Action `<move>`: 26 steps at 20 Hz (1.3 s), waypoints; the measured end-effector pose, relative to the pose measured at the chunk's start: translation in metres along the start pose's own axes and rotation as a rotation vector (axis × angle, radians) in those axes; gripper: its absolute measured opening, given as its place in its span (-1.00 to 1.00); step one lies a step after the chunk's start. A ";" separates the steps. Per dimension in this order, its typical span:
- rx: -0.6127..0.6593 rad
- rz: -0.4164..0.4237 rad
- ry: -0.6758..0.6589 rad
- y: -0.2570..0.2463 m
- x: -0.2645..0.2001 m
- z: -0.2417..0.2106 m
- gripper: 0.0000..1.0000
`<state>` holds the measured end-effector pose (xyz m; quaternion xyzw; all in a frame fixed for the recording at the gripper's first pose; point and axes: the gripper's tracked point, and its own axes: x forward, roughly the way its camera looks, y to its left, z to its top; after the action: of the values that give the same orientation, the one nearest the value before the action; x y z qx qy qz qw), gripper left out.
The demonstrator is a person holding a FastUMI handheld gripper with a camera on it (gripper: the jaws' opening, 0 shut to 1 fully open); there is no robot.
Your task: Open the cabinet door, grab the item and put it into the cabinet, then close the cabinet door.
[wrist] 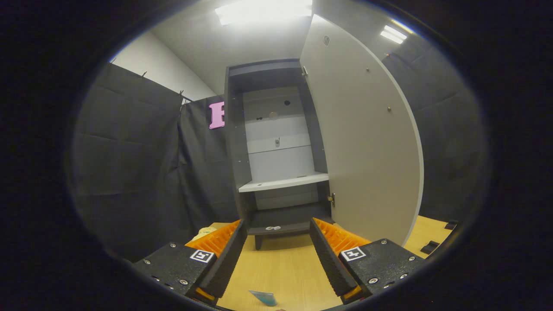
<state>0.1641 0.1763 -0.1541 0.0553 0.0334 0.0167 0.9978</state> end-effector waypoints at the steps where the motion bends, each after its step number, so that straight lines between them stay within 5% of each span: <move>1: -0.007 -0.001 0.010 0.001 0.000 -0.014 0.81; 26: -0.055 -0.037 0.421 0.018 -0.011 -0.223 0.80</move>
<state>0.1372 0.2185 -0.3729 0.0228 0.2416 0.0105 0.9701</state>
